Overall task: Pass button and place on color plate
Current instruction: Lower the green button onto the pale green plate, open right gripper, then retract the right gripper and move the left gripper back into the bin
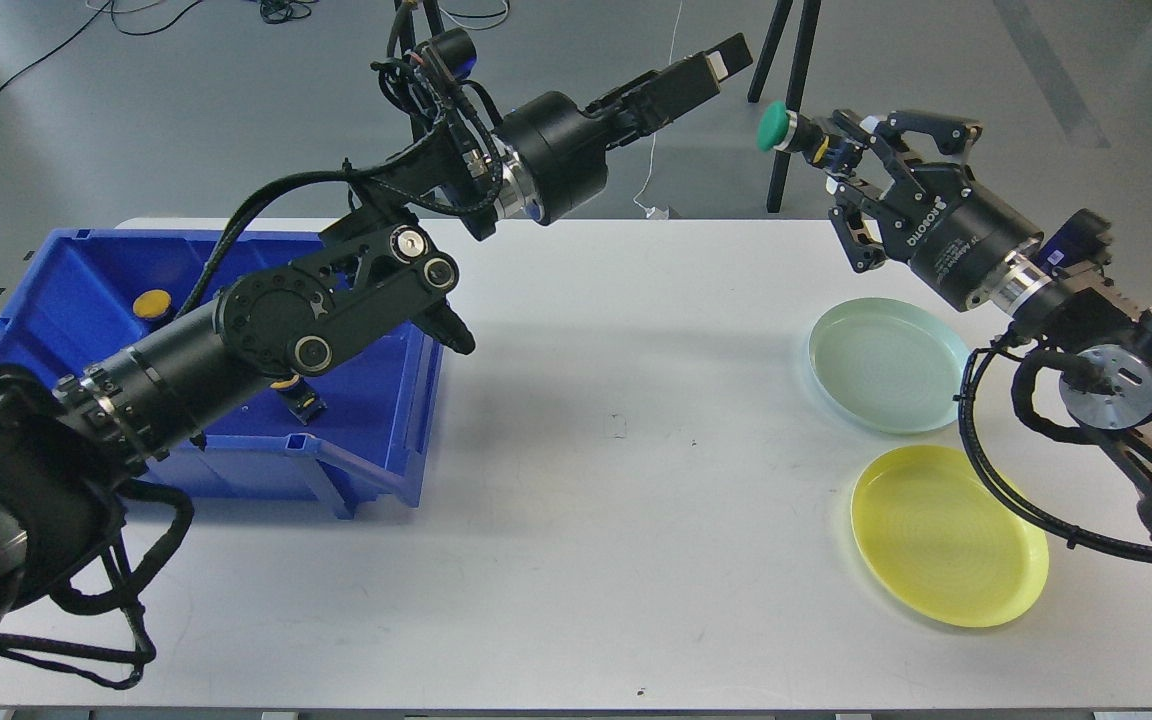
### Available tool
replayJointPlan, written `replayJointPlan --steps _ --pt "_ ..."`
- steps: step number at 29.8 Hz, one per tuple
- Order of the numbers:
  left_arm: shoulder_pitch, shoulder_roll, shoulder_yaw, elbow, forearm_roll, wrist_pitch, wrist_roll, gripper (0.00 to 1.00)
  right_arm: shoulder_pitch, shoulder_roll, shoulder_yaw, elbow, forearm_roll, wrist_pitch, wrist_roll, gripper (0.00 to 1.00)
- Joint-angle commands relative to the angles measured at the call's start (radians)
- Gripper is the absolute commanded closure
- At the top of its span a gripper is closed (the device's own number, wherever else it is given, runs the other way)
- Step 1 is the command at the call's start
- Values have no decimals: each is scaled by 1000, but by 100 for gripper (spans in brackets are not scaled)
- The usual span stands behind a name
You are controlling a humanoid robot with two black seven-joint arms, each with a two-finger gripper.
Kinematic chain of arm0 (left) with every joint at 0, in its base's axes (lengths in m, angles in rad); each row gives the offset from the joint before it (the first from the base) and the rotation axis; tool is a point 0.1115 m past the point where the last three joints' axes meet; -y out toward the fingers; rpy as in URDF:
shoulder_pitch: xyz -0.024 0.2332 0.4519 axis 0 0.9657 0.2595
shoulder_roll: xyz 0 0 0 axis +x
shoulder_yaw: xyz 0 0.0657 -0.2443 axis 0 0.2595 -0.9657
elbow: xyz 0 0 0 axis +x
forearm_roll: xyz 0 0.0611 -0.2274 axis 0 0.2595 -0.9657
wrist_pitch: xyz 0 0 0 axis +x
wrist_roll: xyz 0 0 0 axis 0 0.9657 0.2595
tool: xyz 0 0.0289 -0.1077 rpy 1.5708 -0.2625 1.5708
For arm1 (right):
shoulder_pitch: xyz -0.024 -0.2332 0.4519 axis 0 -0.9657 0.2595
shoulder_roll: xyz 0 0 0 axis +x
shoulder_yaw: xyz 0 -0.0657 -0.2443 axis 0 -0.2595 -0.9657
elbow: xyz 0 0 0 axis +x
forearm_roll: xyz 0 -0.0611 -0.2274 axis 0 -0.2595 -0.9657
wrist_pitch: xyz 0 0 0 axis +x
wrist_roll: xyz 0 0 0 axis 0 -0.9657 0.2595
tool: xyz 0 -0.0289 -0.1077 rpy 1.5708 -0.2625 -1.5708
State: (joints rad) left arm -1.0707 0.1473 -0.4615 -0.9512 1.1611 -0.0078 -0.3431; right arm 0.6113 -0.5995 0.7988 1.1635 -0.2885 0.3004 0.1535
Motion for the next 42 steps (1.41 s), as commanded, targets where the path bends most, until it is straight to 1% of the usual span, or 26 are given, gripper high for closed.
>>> replayJointPlan --steps 1,5,9,15,16,17,18,19,21,24,27,29,31,36,39,42 --pt "5 14 -9 0 -52 0 -4 5 -48 -20 -10 -59 -53 0 1 83" --pt "21 18 -11 0 -69 2 -4 5 -61 -16 -59 -194 -127 -4 1 83" --pt "25 21 -11 0 -69 2 -4 5 -61 -8 -113 -332 -130 -7 1 82" --pt "23 31 -11 0 -69 2 -4 5 -65 12 -147 -399 -132 -14 1 81" --pt "25 31 -11 0 -69 2 -2 5 -65 20 -148 -415 -132 -14 1 76" --pt "25 31 -11 0 -69 2 -2 5 -65 29 -148 -421 -130 -14 1 70" --pt "25 29 -9 0 -69 2 -2 5 -64 38 -148 -423 -130 -14 1 61" --pt "25 29 -9 0 -69 2 -2 5 -62 43 -148 -421 -129 -14 1 55" --pt "26 28 -9 0 -69 2 -2 5 -61 44 -147 -418 -127 -12 0 52" --pt "26 26 -9 0 -67 2 -2 5 -58 44 -147 -415 -127 -12 -2 42" --pt "26 26 -9 0 -67 2 -2 5 -51 44 -142 -413 -124 -14 -6 26" --pt "26 28 -11 0 -69 2 -4 5 -53 37 -124 -409 -121 -15 -6 19" --pt "26 31 -13 0 -72 2 -4 5 -53 27 -84 -398 -121 -14 -3 15" --pt "34 40 -42 -6 -98 -8 -2 5 -53 -17 130 -395 -112 19 -9 8" --pt "35 77 -36 -23 -98 -11 0 5 -45 -22 241 -397 -55 98 -20 8" --pt "32 127 -32 -50 -97 -17 3 6 -16 -39 284 -403 24 134 -32 8"
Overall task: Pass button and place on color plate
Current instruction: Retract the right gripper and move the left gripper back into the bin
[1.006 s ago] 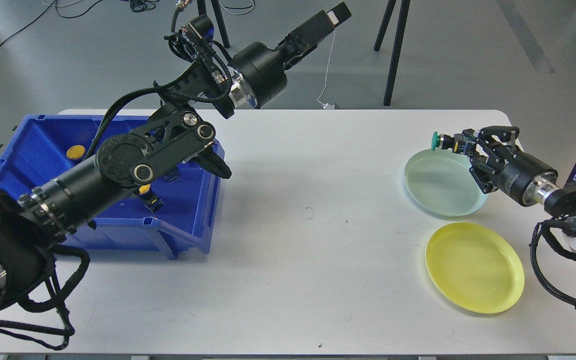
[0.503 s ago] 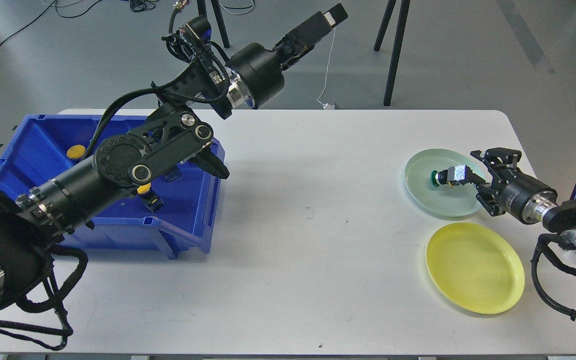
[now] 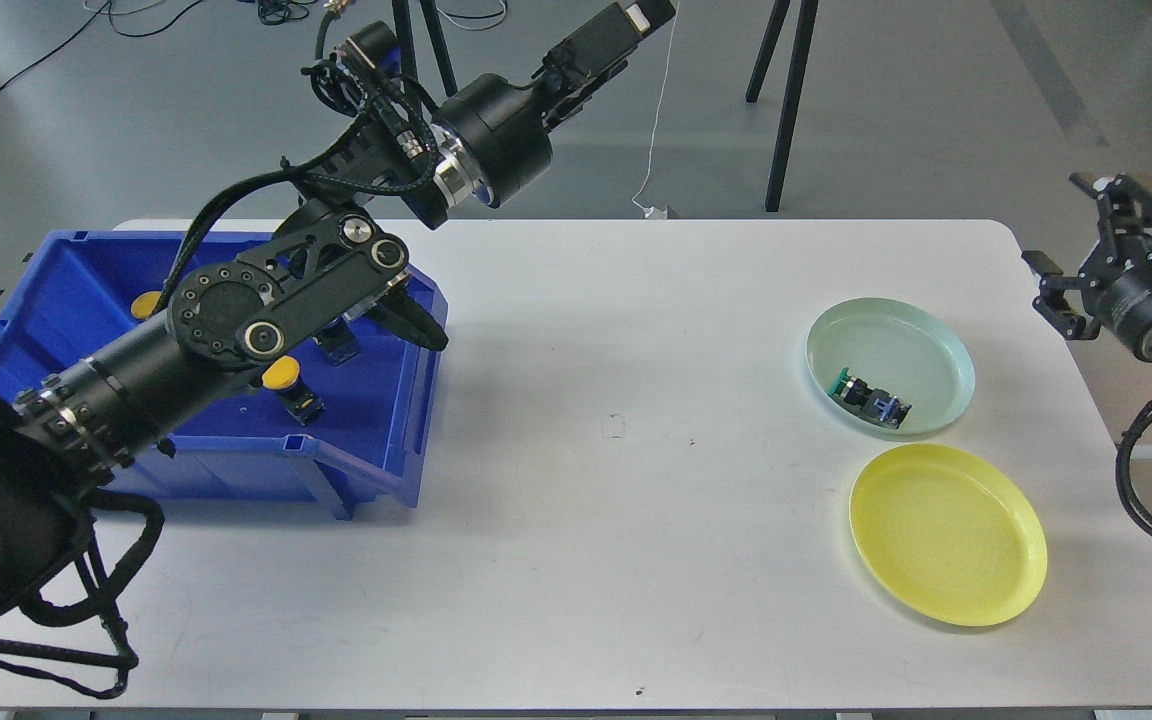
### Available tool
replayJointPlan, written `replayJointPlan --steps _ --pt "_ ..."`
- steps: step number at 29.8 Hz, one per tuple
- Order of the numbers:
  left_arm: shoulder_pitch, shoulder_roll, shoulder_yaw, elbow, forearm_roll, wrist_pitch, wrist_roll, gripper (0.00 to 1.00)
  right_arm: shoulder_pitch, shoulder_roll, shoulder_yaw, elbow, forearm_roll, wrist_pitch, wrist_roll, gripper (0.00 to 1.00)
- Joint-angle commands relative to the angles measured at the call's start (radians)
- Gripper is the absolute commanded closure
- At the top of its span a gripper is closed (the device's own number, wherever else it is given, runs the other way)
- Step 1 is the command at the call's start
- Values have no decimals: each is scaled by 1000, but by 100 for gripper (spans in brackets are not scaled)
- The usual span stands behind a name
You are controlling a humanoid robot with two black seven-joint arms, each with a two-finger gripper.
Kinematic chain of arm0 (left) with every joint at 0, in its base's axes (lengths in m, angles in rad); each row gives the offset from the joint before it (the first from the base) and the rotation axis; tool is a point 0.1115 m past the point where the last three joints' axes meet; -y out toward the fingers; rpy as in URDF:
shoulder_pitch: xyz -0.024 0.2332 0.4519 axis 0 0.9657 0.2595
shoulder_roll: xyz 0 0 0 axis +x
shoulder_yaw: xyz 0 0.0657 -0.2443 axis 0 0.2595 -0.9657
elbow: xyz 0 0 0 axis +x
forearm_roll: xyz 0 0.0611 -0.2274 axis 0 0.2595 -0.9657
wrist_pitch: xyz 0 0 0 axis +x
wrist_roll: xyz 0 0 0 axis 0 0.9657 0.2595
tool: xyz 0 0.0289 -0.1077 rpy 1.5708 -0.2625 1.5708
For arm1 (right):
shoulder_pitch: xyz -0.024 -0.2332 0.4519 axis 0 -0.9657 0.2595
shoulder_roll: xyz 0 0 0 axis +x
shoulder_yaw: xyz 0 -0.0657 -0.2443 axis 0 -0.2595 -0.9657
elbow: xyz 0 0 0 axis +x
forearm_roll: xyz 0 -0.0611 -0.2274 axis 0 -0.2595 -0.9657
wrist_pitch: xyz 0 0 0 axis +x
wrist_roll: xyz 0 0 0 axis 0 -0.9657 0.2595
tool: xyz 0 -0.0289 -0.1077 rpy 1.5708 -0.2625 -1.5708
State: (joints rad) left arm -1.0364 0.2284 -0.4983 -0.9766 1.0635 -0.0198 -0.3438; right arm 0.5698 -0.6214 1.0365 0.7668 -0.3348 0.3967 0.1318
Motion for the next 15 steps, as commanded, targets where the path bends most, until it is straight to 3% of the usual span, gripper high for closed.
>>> replayJointPlan --steps 1,8,15 --pt "-2 72 6 -42 4 -9 5 6 41 -24 48 -10 101 39 -11 8" --pt "-1 311 95 -172 42 -45 5 7 124 -34 46 -115 385 73 -27 7" --pt "-4 561 260 -246 266 -87 2 9 108 3 45 -152 471 92 -26 6"
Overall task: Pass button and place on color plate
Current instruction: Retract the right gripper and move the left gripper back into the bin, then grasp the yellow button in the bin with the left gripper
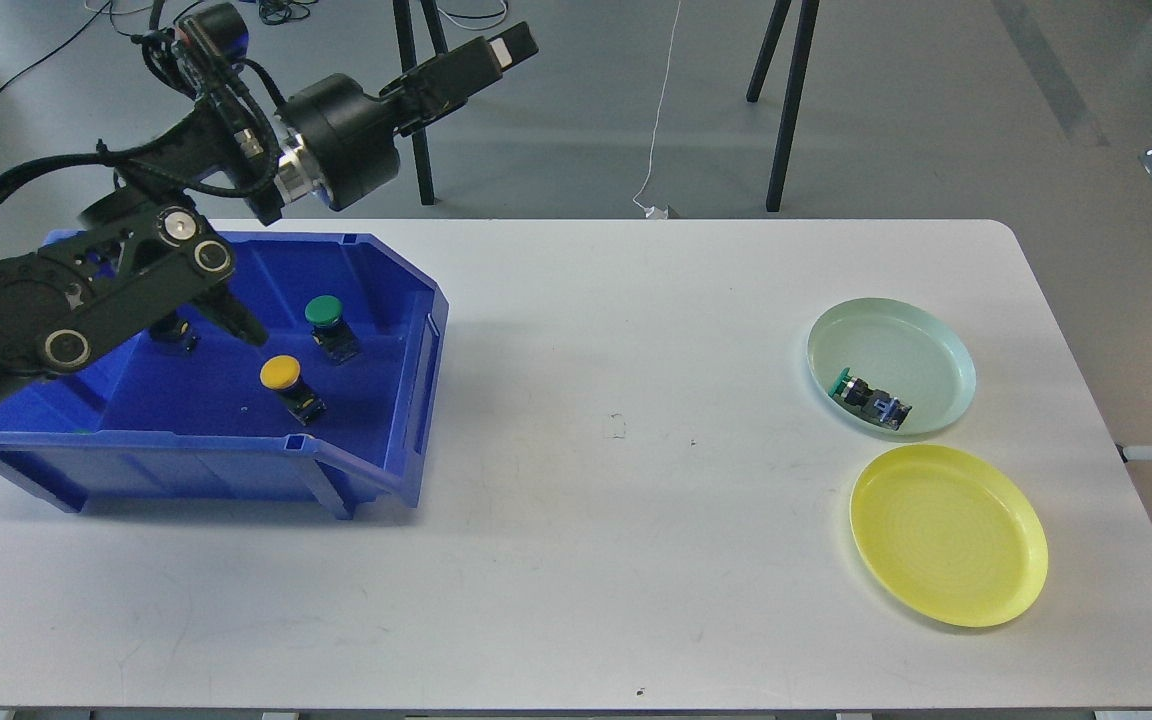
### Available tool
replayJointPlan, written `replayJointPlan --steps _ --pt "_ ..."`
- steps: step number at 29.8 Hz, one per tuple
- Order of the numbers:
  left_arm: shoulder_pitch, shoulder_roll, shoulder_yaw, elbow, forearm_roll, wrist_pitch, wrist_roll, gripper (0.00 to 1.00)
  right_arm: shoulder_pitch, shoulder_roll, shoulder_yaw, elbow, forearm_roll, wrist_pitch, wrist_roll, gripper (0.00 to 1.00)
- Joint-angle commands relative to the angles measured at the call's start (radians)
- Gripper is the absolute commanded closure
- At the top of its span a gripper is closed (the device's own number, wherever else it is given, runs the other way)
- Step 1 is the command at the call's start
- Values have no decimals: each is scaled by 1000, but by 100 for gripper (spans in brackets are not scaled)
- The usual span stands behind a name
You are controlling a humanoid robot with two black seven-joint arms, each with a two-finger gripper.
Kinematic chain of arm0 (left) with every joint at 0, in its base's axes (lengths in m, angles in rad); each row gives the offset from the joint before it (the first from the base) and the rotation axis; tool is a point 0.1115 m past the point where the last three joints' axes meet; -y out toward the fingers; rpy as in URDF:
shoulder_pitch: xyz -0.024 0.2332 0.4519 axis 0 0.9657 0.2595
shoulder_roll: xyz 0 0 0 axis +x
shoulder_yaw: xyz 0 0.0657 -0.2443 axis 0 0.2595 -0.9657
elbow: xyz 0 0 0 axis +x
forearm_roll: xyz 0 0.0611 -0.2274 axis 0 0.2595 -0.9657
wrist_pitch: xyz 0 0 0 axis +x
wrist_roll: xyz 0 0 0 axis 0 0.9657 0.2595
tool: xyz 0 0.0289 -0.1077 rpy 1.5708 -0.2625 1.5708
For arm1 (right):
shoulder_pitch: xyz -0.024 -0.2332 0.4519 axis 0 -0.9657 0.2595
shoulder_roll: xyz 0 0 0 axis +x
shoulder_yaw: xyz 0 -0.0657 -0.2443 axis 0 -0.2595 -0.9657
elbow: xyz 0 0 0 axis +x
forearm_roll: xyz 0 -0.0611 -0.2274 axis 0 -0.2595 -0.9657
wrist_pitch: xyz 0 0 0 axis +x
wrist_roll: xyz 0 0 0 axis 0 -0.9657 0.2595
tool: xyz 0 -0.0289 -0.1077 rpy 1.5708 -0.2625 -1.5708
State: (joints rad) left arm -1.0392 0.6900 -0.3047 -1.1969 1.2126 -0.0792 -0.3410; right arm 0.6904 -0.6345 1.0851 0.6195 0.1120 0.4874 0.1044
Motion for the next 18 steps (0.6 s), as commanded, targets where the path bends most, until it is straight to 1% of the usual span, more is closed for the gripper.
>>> replayJointPlan --steps 1,3,7,9,12,16,18 --pt "1 130 87 -26 175 -39 -4 9 -20 22 -2 -3 25 1 1 6" --pt "4 177 116 -26 287 -47 -9 10 -34 27 1 -3 25 1 1 6" --pt "7 256 192 -17 461 -70 -56 10 -40 29 -1 -3 25 1 3 6" --pt "5 267 231 -6 495 -77 -58 11 -48 29 -1 -3 25 1 3 6" --pt "13 261 242 10 501 -94 -59 11 -49 29 -1 -3 25 1 5 6" --pt "18 258 265 36 504 -188 -61 11 -49 29 -5 3 25 1 6 6" --pt "18 256 269 36 507 -220 -64 11 -49 29 -7 8 25 1 6 6"
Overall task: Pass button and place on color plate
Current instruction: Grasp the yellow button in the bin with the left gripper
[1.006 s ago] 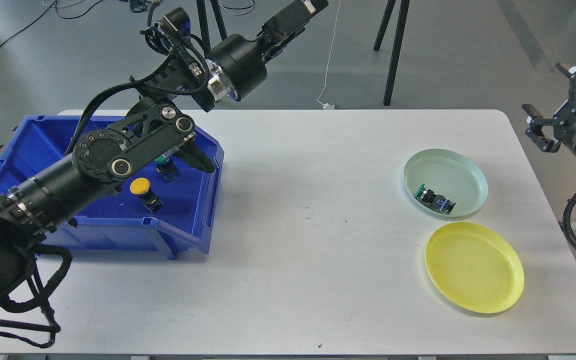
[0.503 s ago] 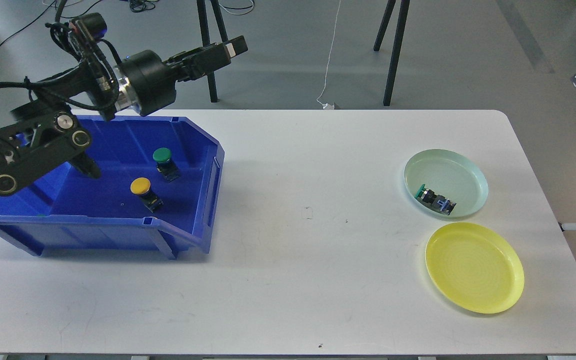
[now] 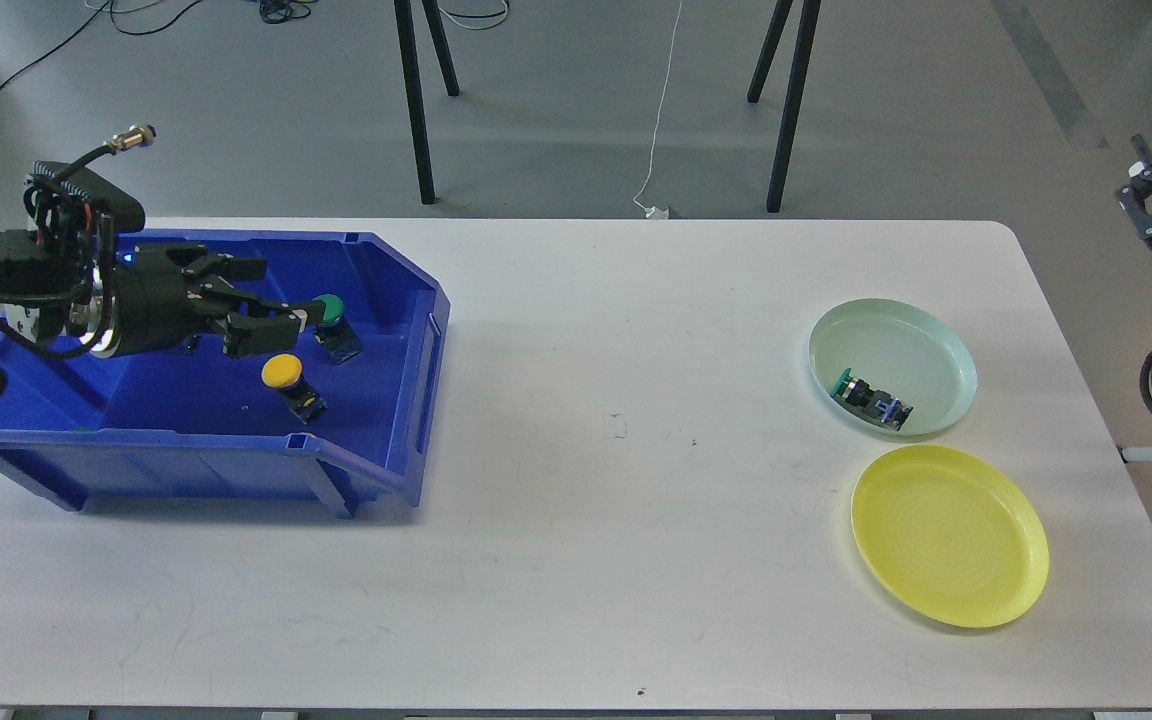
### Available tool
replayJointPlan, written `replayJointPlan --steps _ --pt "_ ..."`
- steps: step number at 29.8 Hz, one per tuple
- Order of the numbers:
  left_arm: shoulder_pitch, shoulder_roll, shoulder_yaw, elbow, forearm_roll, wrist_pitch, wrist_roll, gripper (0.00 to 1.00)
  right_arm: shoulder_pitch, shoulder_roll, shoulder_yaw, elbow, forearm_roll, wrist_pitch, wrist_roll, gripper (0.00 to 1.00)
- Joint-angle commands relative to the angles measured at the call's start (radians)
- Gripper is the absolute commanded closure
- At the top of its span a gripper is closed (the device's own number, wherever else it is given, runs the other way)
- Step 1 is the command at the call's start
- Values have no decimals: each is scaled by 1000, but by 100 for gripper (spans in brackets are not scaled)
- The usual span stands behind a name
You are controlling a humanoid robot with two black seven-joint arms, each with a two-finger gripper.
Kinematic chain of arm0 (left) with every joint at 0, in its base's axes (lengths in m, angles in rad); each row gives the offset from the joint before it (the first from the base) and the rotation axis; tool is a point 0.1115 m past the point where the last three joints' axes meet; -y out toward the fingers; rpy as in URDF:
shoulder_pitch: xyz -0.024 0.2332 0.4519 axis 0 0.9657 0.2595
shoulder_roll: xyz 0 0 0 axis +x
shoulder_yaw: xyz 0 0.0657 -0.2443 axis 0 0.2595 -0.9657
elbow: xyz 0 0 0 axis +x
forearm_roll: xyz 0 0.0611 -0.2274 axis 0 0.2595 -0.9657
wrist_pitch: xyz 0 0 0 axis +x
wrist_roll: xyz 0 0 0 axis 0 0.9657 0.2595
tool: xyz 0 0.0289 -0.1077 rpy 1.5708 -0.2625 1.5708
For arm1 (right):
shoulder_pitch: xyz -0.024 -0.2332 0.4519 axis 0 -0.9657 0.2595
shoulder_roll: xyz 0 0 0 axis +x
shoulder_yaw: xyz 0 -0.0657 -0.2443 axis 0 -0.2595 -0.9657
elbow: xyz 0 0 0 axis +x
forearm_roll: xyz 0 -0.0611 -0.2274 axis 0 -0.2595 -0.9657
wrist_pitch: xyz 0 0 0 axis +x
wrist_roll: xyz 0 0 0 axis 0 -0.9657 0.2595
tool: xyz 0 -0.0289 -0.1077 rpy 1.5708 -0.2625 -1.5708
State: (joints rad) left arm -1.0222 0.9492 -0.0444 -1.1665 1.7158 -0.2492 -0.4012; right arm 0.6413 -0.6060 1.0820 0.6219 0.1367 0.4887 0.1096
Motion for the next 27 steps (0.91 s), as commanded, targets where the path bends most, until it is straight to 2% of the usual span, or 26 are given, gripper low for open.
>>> replayJointPlan --steps 1,5,12,22,25,27 --pt "-1 -4 9 5 8 -62 -5 11 -2 0 -4 7 0 0 1 6" --pt "-4 -41 9 11 15 -105 1 11 -2 2 -4 7 0 0 2 6" --pt "2 -151 18 137 71 -104 1 15 -2 22 -7 7 0 0 2 6" --pt "4 -164 23 177 125 -105 1 17 -3 22 -5 7 0 0 2 6" --pt "7 -164 24 179 125 -108 -1 23 -3 22 -7 7 0 0 2 6" --pt "10 -164 35 179 125 -108 -1 32 -3 22 -7 7 0 0 2 6"
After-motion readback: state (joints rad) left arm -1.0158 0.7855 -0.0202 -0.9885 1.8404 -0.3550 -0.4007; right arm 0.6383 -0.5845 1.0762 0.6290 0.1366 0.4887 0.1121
